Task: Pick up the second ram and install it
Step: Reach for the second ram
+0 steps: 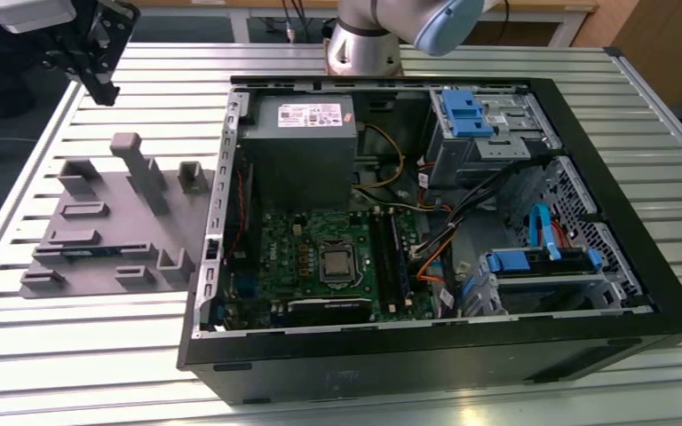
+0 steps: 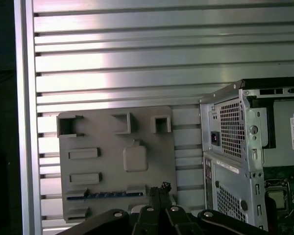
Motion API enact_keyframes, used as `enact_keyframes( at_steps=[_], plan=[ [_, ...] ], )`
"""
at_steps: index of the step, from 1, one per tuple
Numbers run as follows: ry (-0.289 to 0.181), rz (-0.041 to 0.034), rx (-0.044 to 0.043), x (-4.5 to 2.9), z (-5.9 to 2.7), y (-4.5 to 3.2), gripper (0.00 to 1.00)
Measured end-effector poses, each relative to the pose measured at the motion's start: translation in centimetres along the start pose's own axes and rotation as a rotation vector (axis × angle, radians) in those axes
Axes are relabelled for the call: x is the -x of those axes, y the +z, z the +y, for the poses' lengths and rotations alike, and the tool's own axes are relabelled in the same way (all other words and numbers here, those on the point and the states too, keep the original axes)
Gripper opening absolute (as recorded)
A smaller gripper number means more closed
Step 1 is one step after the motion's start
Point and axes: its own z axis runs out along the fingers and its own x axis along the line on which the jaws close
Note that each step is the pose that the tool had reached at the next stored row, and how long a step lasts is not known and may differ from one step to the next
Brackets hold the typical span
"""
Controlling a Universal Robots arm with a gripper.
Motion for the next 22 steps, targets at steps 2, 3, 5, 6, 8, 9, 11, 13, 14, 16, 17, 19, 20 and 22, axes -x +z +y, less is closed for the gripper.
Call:
enact_keyframes(
  at_steps=[2, 3, 5, 6, 8, 9, 11, 13, 14, 16, 17, 19, 20, 22],
  plan=[
    [0.0, 0.0001, 0.0, -0.27, -0.26, -0.02, 0.11],
    [0.0, 0.0, 0.0001, -0.43, -0.4, -0.02, 0.11],
    [0.0, 0.0001, 0.0, -0.76, -0.71, -0.05, 0.11],
    [0.0, 0.0001, 0.0, -0.93, -0.88, -0.06, 0.11],
    [0.0, 0.0, 0.0001, -1.36, -1.27, -0.08, 0.11],
    [0.0, 0.0, 0.0001, -1.6, -1.48, -0.1, 0.11],
    [0.0, 0.0, 0.0, -2.1, -1.86, -0.13, 0.11],
    [0.0, -0.0001, 0.0001, -2.62, -2.19, -0.14, 0.11],
    [0.0, 0.0001, -0.0001, -2.91, -2.34, -0.17, 0.11],
    [0.0, 0.0, 0.0001, -3.56, -2.61, -0.19, 0.11],
    [0.0, -0.0001, 0.0001, -3.91, -2.72, -0.2, 0.11],
    [0.0, 0.0002, -0.0001, -4.67, -2.91, -0.24, 0.11],
    [0.0, 0.0, 0.0001, -5.04, -3.0, -0.24, 0.11],
    [0.0, 0.0, 0.0, -5.82, -3.19, -0.26, 0.11]
  ],
)
